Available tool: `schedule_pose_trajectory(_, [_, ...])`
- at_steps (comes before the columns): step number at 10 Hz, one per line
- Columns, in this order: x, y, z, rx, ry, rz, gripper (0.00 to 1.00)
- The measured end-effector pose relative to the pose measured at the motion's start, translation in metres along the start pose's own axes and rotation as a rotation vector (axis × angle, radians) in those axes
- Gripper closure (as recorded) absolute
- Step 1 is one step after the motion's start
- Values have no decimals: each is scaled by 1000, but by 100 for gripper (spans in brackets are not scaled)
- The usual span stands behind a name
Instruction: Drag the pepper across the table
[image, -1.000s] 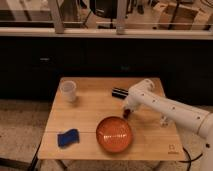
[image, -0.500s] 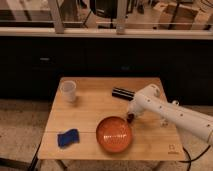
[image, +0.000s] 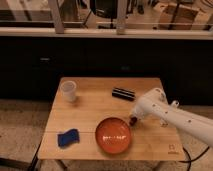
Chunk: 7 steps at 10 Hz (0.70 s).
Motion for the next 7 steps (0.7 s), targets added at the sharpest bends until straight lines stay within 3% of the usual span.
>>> schedule_pose_trajectory(7, [-7, 35, 0, -2, 8, 41, 100])
